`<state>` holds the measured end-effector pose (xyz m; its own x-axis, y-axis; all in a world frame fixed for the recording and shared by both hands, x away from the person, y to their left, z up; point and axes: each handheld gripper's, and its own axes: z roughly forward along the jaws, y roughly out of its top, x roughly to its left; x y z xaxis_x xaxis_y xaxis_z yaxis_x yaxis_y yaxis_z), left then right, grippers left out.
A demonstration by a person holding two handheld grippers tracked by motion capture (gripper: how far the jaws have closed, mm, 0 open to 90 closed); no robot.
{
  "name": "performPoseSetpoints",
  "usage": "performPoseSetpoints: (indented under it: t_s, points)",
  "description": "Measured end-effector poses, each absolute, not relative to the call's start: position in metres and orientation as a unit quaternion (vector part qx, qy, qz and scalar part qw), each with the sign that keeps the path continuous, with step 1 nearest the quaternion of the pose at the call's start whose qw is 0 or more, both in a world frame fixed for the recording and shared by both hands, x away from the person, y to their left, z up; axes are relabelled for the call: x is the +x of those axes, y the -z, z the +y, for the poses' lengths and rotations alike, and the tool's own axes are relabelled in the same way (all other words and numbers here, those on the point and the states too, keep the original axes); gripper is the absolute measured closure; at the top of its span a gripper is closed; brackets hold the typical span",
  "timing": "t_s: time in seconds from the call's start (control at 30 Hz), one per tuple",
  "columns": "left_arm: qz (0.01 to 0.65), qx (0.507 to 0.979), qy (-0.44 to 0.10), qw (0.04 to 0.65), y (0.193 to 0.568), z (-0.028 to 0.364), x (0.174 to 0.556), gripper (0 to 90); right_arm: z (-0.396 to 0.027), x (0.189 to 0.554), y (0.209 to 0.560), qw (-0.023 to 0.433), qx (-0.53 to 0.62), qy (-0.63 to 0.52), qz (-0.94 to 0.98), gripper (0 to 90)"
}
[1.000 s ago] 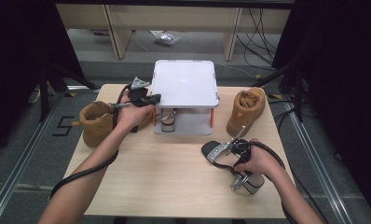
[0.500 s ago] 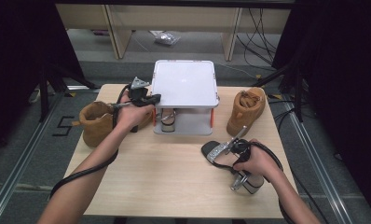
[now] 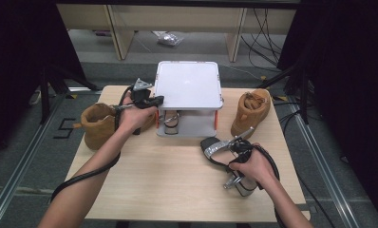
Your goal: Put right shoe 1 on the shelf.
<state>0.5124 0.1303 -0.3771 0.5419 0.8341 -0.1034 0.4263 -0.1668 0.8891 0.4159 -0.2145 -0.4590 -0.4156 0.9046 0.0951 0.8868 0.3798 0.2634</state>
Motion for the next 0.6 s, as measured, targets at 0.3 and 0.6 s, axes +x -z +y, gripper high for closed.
performPoseSetpoints:
  t_s: [0.3, 0.6]
  points:
    - [0.431, 0.731, -0.21, 0.486, 0.378, 0.131, 0.512, 89.1, -0.187, 0.427, 0.441, 0.032, 0.613, -0.194, 0.766, 43.5]
    - [0.431, 0.73, -0.211, 0.487, 0.378, 0.131, 0.512, 89.1, -0.154, 0.459, 0.439, 0.041, 0.631, -0.203, 0.748, 43.5]
